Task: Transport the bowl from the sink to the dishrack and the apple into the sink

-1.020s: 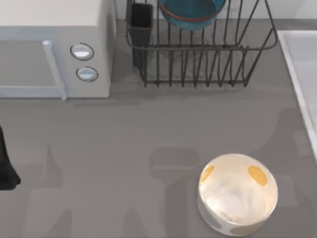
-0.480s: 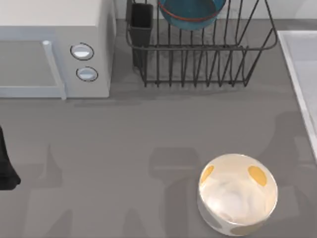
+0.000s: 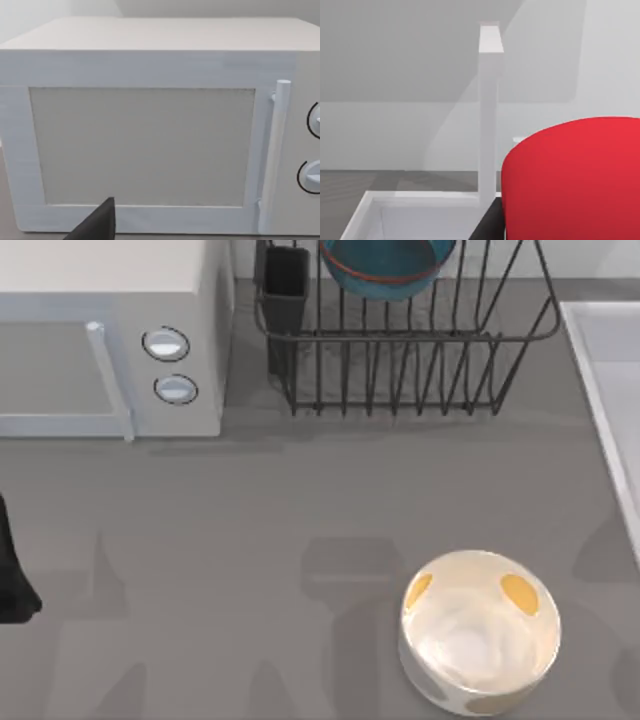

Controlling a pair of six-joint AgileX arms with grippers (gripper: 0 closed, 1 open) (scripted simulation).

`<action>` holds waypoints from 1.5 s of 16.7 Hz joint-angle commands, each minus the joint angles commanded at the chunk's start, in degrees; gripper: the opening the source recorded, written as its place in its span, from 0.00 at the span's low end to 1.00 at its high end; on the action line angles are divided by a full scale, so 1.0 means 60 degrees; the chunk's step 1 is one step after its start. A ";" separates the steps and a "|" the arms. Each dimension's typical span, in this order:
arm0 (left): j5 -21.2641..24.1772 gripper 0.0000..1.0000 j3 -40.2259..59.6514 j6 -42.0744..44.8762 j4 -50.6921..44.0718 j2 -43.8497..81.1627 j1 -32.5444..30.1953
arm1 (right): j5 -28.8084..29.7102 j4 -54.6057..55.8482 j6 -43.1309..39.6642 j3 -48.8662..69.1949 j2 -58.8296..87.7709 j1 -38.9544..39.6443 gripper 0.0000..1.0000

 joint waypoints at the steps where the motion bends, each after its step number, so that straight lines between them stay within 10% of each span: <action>1: 0.0000 1.00 0.0000 0.0000 0.0000 0.0000 0.0000 | 0.0007 0.0740 -0.0002 -0.0092 0.0588 -0.0005 0.00; 13: 0.0000 1.00 0.0000 0.0000 0.0000 0.0000 0.0000 | 0.0143 0.4281 -0.0012 -0.0686 0.3618 0.0004 0.00; 25: 0.0000 1.00 0.0000 0.0000 0.0000 0.0000 0.0000 | 0.0143 0.4281 -0.0012 -0.0686 0.3618 0.0004 0.90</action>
